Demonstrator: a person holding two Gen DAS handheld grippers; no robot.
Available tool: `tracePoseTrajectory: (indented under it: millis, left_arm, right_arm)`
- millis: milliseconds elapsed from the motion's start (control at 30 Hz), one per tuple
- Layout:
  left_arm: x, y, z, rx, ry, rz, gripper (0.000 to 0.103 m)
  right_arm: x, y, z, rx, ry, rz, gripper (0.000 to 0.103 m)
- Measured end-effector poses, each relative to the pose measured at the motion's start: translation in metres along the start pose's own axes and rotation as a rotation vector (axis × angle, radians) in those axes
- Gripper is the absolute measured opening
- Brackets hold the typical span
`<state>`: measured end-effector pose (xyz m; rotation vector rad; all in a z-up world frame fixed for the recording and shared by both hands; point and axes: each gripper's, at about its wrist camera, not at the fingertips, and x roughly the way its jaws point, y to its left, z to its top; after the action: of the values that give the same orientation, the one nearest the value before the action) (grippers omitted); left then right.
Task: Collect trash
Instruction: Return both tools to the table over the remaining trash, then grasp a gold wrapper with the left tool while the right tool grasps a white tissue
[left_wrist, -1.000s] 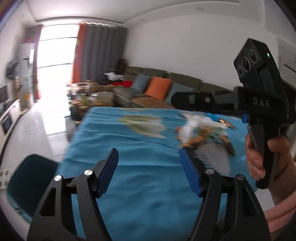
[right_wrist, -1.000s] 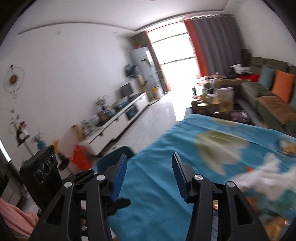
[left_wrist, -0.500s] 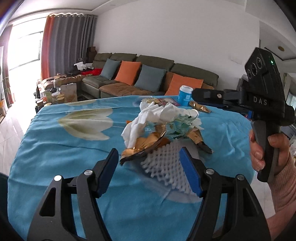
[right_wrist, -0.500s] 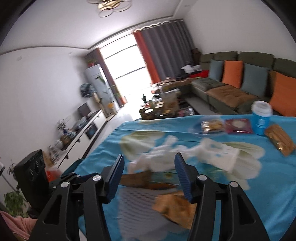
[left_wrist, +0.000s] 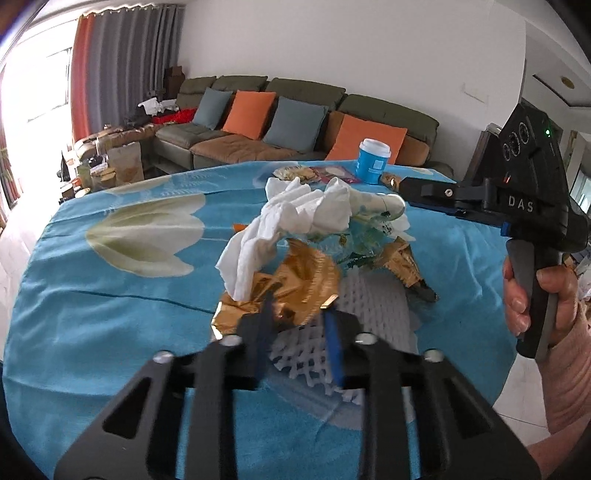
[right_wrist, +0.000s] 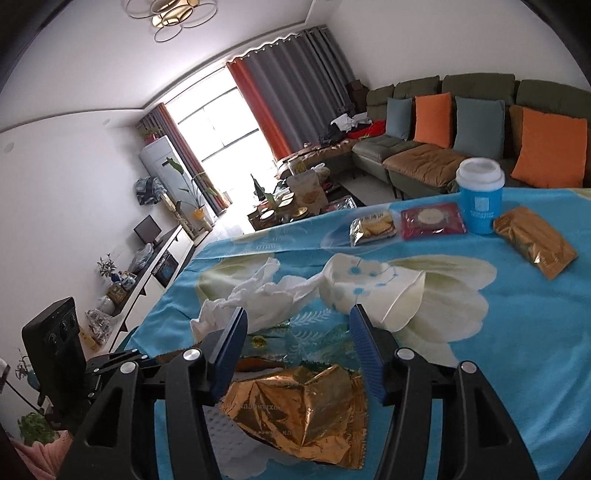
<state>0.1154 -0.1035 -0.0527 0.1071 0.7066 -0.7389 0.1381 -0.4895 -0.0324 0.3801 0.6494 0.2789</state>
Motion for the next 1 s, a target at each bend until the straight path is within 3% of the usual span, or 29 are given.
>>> tracePoseTrajectory:
  millis: [100, 567, 833, 1000]
  left_arm:
    - [-0.003, -0.002, -0.001, 0.006, -0.008, 0.004, 0.011]
    - [-0.054, 0.011, -0.010, -0.048, -0.099, -0.021, 0.008]
    - [-0.086, 0.036, -0.021, -0.119, -0.139, 0.042, 0.008]
    - [-0.099, 0.051, -0.029, -0.166, -0.154, 0.069, 0.008]
  right_arm:
    - [0.006, 0.005, -0.003, -0.007, 0.013, 0.017, 0.055]
    - [0.024, 0.030, -0.003, -0.039, 0.044, 0.077, 0.060]
    - [0.038, 0.065, 0.004, -0.122, 0.047, 0.097, 0.062]
    - [0.051, 0.070, 0.004, -0.107, 0.086, 0.080, 0.061]
